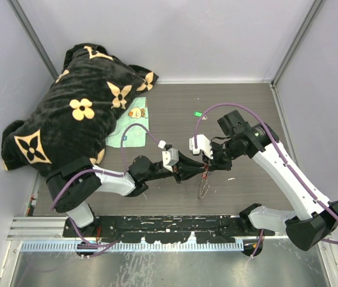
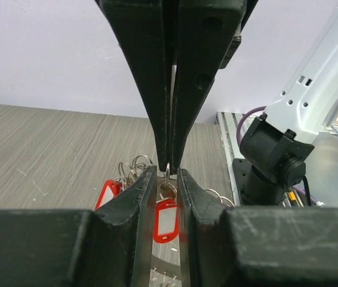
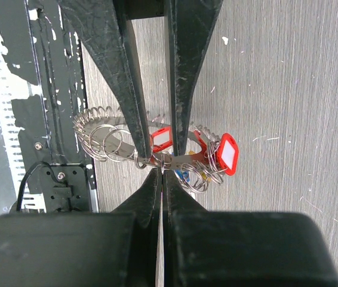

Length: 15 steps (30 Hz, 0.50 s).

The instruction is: Remove the keys from the keyring

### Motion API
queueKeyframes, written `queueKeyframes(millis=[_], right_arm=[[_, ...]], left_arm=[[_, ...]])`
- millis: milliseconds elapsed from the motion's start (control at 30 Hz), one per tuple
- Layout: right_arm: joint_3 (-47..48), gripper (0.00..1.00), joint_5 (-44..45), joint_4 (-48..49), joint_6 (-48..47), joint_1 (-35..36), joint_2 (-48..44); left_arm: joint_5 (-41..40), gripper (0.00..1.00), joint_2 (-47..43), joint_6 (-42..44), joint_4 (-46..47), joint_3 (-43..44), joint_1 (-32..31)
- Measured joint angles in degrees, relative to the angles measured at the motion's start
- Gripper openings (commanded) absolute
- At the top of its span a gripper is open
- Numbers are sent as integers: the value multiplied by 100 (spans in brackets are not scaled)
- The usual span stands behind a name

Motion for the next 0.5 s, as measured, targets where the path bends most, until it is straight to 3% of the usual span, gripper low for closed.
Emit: queueKeyframes(millis=[500], right_arm=[[0, 1, -26, -2, 2, 0, 0]], left_arm=[[297, 20, 286, -118, 4, 160, 0]])
